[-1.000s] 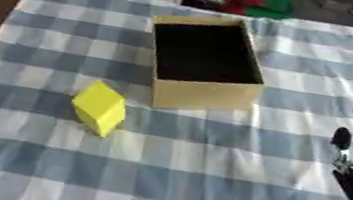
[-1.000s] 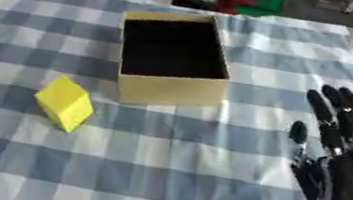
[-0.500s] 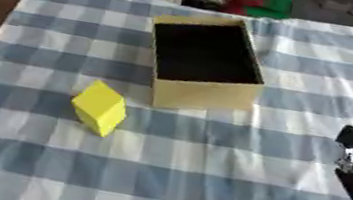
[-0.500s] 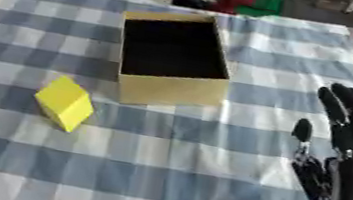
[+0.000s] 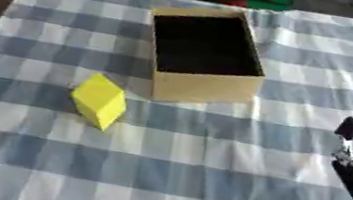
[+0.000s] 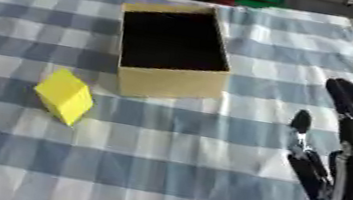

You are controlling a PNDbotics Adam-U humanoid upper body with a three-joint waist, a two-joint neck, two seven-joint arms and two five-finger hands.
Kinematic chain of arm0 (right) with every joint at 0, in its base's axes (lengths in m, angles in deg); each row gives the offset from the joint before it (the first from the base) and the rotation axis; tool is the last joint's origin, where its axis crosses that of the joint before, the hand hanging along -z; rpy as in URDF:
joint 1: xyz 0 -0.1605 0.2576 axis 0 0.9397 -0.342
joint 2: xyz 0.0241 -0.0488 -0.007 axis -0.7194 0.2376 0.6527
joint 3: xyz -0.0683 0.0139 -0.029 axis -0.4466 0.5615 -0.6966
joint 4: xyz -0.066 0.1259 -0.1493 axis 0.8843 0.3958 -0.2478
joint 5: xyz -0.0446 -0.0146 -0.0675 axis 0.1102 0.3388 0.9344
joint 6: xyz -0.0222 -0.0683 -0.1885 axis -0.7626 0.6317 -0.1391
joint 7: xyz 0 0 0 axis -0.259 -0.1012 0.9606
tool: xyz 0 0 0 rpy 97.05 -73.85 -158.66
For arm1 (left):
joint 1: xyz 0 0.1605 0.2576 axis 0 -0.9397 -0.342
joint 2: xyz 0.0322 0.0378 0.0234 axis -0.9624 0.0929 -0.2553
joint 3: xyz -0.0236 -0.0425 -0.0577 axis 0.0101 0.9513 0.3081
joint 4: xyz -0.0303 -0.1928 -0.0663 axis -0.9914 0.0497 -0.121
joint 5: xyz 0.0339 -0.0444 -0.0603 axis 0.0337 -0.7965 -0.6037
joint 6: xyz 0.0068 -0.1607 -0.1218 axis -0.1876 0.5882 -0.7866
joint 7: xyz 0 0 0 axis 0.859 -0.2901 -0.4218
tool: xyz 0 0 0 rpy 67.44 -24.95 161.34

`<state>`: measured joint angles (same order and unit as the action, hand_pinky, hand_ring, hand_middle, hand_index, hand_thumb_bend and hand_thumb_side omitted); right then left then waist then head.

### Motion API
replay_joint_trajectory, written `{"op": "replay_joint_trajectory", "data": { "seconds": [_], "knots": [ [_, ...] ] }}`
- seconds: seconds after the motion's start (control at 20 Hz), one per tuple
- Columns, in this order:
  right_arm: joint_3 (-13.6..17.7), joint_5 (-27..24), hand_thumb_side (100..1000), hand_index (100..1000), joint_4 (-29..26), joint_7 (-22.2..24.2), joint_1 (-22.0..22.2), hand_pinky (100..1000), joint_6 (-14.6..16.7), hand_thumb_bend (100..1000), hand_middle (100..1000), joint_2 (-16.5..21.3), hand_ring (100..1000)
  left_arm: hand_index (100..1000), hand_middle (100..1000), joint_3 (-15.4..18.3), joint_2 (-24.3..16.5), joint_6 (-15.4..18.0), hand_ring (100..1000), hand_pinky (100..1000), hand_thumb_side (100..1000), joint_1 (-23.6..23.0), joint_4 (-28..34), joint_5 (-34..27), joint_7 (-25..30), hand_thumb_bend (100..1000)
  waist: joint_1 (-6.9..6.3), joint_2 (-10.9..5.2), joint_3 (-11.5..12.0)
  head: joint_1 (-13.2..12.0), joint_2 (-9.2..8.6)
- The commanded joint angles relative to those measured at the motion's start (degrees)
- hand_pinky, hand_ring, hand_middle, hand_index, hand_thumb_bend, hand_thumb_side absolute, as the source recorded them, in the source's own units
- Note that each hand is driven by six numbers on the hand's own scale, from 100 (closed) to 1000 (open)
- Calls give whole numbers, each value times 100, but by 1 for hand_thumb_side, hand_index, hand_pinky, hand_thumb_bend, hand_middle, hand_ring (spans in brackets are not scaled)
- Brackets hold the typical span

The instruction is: Pick up objects on the table and place them in the box.

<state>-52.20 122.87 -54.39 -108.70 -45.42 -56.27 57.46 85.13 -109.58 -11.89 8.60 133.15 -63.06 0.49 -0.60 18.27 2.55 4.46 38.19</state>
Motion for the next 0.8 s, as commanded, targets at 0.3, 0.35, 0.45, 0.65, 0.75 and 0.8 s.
{"op": "replay_joint_trajectory", "data": {
  "seconds": [0.3, 0.35, 0.45, 0.65, 0.75, 0.8],
  "knots": [
    [82, -776, 464, 890, -86, -39, 23, 907, 300, 100, 757, 25, 695, 826, 734, -107, -990, -106, 778, 828, 257, 353, 78, 723, 1111, 373, -5, -100, -41, 206, 79],
    [86, -806, 465, 889, -86, -21, 23, 907, 320, 100, 755, 25, 693, 826, 735, -123, -1052, -102, 779, 827, 267, 386, 67, 785, 1255, 372, -7, -111, -48, 193, 89],
    [97, -870, 469, 887, -86, 10, 20, 909, 366, 100, 752, 27, 686, 827, 738, -172, -1180, -65, 783, 825, 279, 432, 0, 872, 1513, 383, -17, -146, -62, 134, 125],
    [128, -1006, 469, 883, -86, 25, 25, 911, 458, 100, 747, 30, 677, 829, 746, -260, -1406, 131, 794, 822, 298, 463, -148, 1065, 1928, 421, -36, -186, -62, -18, 208],
    [141, -1040, 470, 881, -86, 10, 25, 911, 493, 100, 746, 40, 674, 833, 753, -316, -1565, 299, 803, 820, 310, 481, -201, 1268, 2176, 466, -43, -187, -56, -96, 224],
    [143, -1048, 469, 880, -86, 3, 25, 911, 505, 100, 745, 46, 674, 835, 756, -362, -1654, 393, 806, 820, 318, 497, -235, 1369, 2310, 482, -45, -183, -56, -134, 219]
  ]
}}
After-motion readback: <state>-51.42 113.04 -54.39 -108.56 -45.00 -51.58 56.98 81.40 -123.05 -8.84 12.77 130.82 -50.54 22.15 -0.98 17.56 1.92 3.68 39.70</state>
